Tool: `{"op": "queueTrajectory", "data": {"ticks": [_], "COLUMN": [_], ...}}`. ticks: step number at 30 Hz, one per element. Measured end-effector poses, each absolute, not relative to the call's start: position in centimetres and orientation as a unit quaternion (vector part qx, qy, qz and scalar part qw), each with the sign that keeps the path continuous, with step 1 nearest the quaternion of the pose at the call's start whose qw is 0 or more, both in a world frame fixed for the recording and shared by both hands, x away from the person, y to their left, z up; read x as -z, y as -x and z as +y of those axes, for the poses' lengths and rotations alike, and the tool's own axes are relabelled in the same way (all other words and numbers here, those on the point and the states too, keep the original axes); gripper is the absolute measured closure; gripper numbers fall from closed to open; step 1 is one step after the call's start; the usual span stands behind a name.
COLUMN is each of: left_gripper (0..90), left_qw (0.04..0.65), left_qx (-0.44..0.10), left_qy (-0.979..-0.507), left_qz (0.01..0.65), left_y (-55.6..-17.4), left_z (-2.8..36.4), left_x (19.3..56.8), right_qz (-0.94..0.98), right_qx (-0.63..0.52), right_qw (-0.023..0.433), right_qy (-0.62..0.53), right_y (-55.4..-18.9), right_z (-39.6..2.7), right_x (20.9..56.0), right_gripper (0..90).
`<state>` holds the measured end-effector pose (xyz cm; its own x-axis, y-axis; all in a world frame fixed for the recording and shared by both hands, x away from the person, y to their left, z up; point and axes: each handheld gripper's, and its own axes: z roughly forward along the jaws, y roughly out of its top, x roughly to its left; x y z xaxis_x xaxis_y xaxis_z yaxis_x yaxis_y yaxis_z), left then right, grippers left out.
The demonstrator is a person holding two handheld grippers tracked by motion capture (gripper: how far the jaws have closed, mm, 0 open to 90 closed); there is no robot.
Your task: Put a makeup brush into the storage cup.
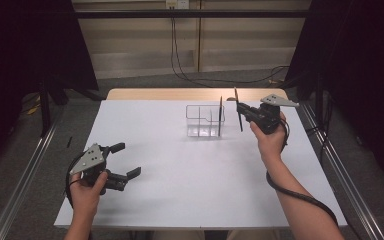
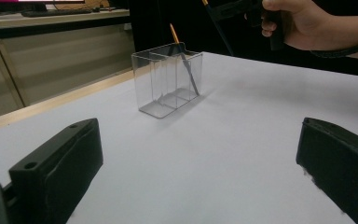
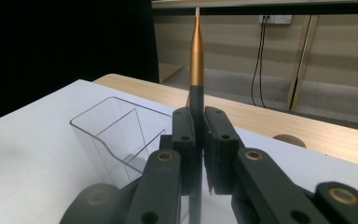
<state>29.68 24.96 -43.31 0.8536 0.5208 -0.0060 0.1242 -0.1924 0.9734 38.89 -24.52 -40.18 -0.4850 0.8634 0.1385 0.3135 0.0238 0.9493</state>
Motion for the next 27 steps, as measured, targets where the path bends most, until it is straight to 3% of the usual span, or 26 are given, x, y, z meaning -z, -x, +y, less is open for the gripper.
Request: {"op": "queueTrajectory", "data": {"ticks": [27], "left_gripper": [0.4], "left_qw": [0.598], "left_qx": [-0.165], "left_qy": [-0.754], "left_qz": [0.213], "left_y": [-29.67], "left_z": [24.96], "left_x": [43.33], "right_qz": [0.64], "right_qx": [-0.583], "right_qw": [0.281], "right_qy": [-0.415], "right_y": [-38.93], "right_z": [-24.08], "right_x": [39.43], "right_gripper": [83.5]}}
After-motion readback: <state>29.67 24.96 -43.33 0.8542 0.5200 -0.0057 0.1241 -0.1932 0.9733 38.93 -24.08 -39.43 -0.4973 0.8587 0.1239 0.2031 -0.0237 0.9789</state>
